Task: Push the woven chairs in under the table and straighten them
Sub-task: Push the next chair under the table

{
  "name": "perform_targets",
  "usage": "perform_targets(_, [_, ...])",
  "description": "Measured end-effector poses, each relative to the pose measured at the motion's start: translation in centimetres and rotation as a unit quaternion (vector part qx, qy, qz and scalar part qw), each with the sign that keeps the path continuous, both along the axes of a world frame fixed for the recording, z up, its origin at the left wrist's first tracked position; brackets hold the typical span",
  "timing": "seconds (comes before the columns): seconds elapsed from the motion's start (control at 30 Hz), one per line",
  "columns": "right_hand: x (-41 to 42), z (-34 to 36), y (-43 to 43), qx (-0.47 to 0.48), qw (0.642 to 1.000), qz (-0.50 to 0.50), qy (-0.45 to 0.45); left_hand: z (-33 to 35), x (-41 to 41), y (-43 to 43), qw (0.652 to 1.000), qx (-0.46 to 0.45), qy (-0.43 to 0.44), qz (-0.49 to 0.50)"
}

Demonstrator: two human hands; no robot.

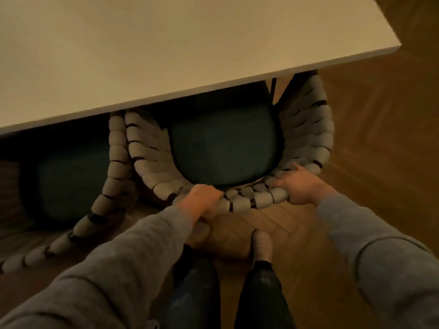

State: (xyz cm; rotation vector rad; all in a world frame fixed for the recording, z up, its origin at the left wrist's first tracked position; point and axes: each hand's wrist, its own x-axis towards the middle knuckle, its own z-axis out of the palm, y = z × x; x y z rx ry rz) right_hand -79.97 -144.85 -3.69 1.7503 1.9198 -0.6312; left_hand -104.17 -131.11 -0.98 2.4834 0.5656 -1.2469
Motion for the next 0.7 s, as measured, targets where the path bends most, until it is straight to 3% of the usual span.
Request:
perform_targets(0.23, [0.0, 0.6, -0.6, 0.023, 1.000, -0.009, 0.007, -0.7, -1.2, -3.7, 0.986, 0.082, -0.049, 0.137])
perform_targets(0.7, [1.4, 1.5, -9.2, 0.003, 0.999, -0.043, 0.031, 0.5, 1.2, -10.9, 0.993, 0.072, -0.025, 0.088])
